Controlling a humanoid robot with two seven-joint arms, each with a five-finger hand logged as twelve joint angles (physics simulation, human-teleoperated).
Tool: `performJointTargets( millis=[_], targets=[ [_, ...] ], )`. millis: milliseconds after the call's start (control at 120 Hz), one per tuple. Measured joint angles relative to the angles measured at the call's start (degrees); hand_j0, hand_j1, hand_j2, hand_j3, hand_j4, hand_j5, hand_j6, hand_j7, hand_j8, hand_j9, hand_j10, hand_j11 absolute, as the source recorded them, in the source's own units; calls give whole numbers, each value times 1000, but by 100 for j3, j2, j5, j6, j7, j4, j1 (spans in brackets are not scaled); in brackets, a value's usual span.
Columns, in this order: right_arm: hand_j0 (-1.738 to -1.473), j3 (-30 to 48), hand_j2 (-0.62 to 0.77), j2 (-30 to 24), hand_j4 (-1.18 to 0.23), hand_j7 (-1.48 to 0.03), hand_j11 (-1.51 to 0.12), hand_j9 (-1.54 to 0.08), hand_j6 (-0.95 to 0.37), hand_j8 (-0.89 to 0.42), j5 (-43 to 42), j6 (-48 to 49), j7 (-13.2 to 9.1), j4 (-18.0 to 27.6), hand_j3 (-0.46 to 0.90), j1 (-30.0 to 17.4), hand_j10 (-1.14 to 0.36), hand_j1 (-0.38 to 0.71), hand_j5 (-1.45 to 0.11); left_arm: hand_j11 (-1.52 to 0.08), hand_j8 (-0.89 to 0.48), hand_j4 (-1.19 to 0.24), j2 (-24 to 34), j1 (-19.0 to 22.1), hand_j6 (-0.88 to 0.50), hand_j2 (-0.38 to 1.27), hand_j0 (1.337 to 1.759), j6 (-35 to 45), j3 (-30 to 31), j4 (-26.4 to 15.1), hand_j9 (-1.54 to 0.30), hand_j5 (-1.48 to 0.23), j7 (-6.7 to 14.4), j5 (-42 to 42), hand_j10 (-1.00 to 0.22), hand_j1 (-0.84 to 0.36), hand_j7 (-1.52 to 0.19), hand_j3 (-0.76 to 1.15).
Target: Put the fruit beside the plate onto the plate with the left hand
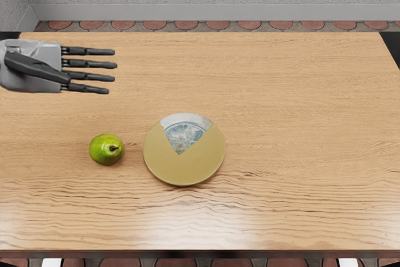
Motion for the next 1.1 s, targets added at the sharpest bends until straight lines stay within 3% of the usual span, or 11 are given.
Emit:
performJointTargets(
  millis=[233,350,583,667,917,1100],
  targets=[
    [-1658,-2,-6,0,-29,-38,-38,-38,-29,-29,-6,0,1,11,0,0,-29,-314,-38,-318,-238,-238,-53,-175,-237,46,1658,0,-5,-43,-318,-317,0,100,-240,54,-317,0],
    [-1658,-2,-6,0,-29,-38,-38,-38,-29,-29,-6,0,-2,9,0,0,-29,-314,-38,-318,-238,-239,-189,-270,-238,47,1658,0,-159,-47,-318,-317,0,890,-240,54,-318,0],
    [-1658,-2,-6,0,-29,-38,-38,-38,-29,-29,-7,0,-6,13,0,0,-29,-314,-38,-321,-243,-243,-1288,-807,-243,48,1658,2,-285,-87,-321,-320,0,2409,-244,52,-321,0],
    [-1658,-2,-6,0,-29,-38,-38,-38,-29,-29,-8,0,-6,8,0,0,-29,-314,-38,-321,-245,-245,-1561,-1077,-244,48,1658,11,-280,-311,-321,-321,0,3191,-245,51,-321,0],
    [-1658,-2,-6,0,-29,-38,-38,-38,-29,-29,-8,0,2,-8,0,0,-29,-314,-38,-327,-251,-251,-1661,-1074,-251,50,1658,1021,-122,-1164,-327,-327,0,5218,-251,47,-327,0],
    [-1658,-2,-6,0,-29,-38,-38,-38,-29,-29,-9,0,5,-13,0,0,-29,-314,-38,-339,-262,-262,-1655,-1074,-262,53,1658,1754,82,-1715,-339,-340,0,6197,-262,36,-339,0]
  ],
)
